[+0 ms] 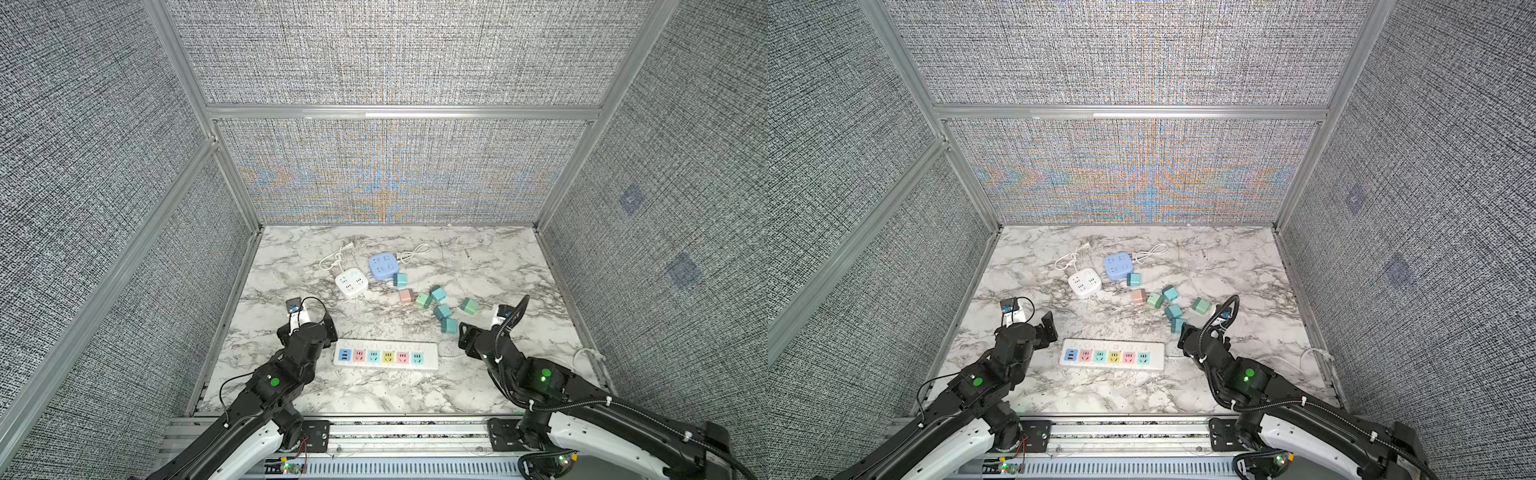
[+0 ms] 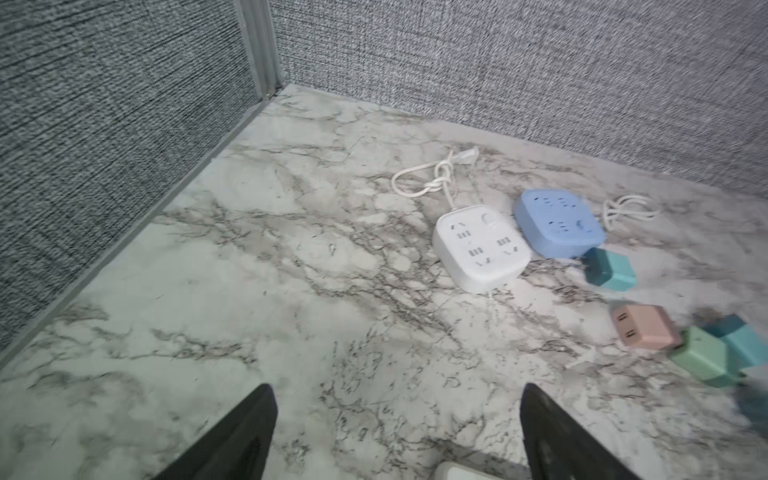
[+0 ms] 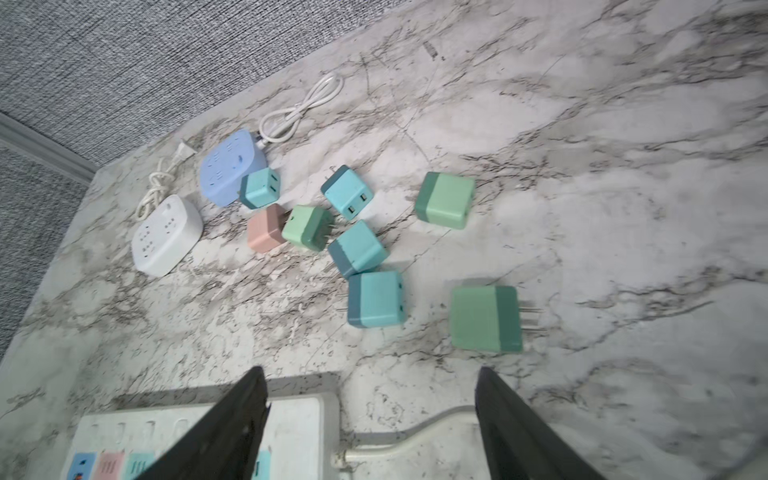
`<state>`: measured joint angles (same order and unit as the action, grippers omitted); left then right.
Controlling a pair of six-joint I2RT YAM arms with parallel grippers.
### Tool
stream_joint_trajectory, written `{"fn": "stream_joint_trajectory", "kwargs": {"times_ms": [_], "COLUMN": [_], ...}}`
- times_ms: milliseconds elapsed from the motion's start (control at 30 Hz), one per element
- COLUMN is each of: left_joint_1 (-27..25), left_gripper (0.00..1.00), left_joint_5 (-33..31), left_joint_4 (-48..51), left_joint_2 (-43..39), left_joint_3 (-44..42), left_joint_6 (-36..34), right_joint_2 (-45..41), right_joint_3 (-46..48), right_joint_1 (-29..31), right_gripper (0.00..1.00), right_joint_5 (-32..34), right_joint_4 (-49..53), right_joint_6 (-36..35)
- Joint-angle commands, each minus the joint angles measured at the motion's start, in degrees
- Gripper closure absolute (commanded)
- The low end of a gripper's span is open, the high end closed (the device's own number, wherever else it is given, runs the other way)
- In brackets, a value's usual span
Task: Insert the plug
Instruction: 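Release the power strip and raise both grippers away from it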
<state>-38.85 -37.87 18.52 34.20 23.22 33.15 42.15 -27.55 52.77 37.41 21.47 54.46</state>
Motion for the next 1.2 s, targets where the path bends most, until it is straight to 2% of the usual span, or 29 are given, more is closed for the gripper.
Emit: {"fn": "stream_joint_trajectory", "kwargs": {"times_ms": [0, 300, 500, 667, 833, 1167], "left_joint_1": [0.1, 0.1, 0.1, 0.1, 0.0, 0.1], "left_gripper": [0.02, 0.02, 0.02, 0.03, 0.03, 0.03], "left_joint_5": [-5.2, -3.5, -3.0, -2.9, -2.7, -2.6], "left_joint_4": [-1.8, -2.4, -2.8, -3.1, -3.0, -3.2], "left_joint_2": [-1.6, -3.3, -4.1, -4.1, -4.2, -4.8], "left_joint_3": [-2.9, -3.9, -4.2, -4.3, -4.3, -4.6], "left_joint_6": [1.1, 0.3, 0.0, -0.2, -0.2, -0.4], "right_joint_2": [-0.9, 1.3, 5.6, 7.6, 8.9, 15.2], "right_joint_3": [0.7, 4.1, 4.7, 4.5, 3.6, 1.5], "right_joint_1": [-2.5, -14.1, -17.4, -18.0, -19.4, -29.3], "right_gripper": [0.2, 0.19, 0.19, 0.19, 0.19, 0.13], "right_joint_5": [-0.8, -11.9, -18.8, -18.8, -16.7, -20.5], "right_joint_4": [3.6, 0.0, -4.7, -4.7, -3.6, -10.7], "right_joint_6": [-1.9, -4.5, -4.1, -1.9, -4.0, -10.7]}}
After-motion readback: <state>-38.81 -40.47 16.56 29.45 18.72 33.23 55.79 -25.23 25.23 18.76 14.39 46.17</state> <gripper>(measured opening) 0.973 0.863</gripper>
